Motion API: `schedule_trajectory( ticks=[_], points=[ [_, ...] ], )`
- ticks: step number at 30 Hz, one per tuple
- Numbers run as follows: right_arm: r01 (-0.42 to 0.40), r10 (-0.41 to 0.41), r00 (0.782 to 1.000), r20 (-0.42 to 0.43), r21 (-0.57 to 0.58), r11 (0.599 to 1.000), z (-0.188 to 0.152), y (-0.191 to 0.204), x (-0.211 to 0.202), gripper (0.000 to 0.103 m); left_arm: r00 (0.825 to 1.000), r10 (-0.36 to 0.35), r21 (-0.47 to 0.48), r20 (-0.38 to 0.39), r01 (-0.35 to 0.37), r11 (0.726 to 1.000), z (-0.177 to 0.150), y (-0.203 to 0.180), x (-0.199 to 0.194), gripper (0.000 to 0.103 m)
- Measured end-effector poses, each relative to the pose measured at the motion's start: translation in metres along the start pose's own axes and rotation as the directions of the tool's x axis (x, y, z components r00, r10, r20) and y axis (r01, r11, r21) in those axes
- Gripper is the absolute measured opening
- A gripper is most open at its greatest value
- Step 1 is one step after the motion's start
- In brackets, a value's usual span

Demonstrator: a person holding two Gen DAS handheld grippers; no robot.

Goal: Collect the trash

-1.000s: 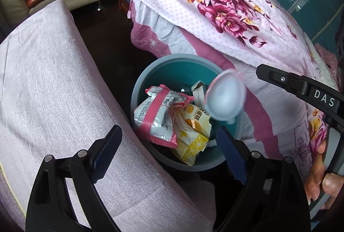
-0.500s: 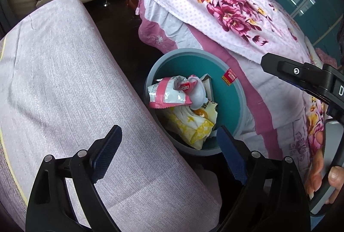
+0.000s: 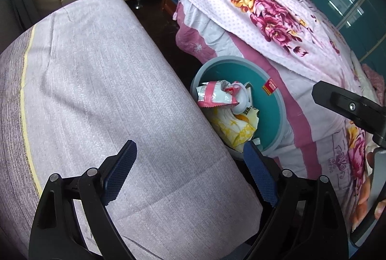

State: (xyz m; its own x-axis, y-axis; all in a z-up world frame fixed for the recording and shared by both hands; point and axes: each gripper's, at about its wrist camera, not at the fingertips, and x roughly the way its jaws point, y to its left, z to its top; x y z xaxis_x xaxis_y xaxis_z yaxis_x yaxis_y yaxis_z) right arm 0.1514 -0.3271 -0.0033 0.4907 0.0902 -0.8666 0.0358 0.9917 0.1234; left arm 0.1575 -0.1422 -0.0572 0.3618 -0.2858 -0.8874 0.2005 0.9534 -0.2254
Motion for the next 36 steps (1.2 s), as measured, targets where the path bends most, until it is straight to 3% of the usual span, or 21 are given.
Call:
schedule_trajectory(
  ticks=[4, 21, 36],
  points=[
    [0.025, -0.025, 1.0, 0.007, -0.039, 0.999, -0.008, 0.016, -0.008, 0.089, 0.999, 0.02, -0.023, 0.027, -0.019, 1.0, -0.005, 0.01, -0.013, 0.098],
    [0.064, -0.063, 0.998, 0.02, -0.106, 0.992, -0.025, 0.044, -0.032, 0.091, 0.996, 0.045, -0.094, 0.073, -0.038, 0.995, -0.025, 0.034, -0.044, 0.099],
    [0.065, -0.064, 0.998, 0.011, -0.127, 0.99, -0.029, 0.051, -0.027, 0.091, 0.994, 0.075, -0.124, 0.075, -0.066, 0.99, -0.026, 0.043, -0.046, 0.099]
  ],
)
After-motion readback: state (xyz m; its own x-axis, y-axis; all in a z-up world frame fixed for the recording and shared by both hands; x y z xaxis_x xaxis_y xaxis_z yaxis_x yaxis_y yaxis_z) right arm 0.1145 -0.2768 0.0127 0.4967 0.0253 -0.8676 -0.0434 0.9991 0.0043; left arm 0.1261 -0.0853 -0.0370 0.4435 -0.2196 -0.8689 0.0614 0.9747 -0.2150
